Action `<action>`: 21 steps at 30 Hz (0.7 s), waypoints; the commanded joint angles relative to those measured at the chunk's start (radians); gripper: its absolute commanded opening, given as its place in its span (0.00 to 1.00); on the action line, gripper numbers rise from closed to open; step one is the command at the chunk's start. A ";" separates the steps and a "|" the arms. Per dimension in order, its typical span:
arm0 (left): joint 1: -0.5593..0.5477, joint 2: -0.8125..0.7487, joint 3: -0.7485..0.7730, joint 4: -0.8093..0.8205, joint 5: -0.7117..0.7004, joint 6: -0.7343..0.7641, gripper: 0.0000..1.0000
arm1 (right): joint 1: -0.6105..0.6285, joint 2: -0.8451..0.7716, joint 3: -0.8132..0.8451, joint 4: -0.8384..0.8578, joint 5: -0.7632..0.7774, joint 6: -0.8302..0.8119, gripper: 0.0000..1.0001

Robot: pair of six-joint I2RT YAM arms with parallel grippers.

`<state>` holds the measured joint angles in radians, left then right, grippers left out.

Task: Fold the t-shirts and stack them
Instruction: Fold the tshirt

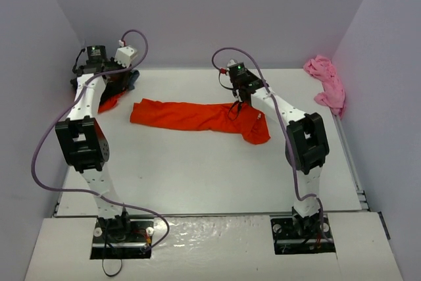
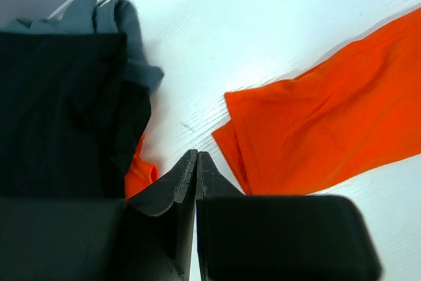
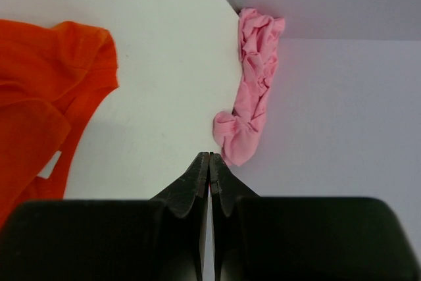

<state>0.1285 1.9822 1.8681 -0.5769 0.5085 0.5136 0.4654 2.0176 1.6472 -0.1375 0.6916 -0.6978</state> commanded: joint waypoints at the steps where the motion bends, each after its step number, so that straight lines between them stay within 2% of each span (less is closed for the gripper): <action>1: -0.076 0.022 0.056 -0.010 0.034 -0.023 0.00 | 0.042 -0.024 -0.057 -0.087 -0.076 0.103 0.00; 11: -0.156 0.198 0.179 -0.071 0.029 -0.027 0.00 | 0.051 0.041 -0.080 -0.109 -0.142 0.152 0.00; 21: -0.161 0.359 0.312 -0.154 0.039 -0.056 0.00 | 0.045 0.135 -0.026 -0.190 -0.252 0.162 0.00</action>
<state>-0.0280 2.3557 2.1054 -0.6938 0.5243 0.4766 0.5167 2.1363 1.5758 -0.2761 0.4867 -0.5559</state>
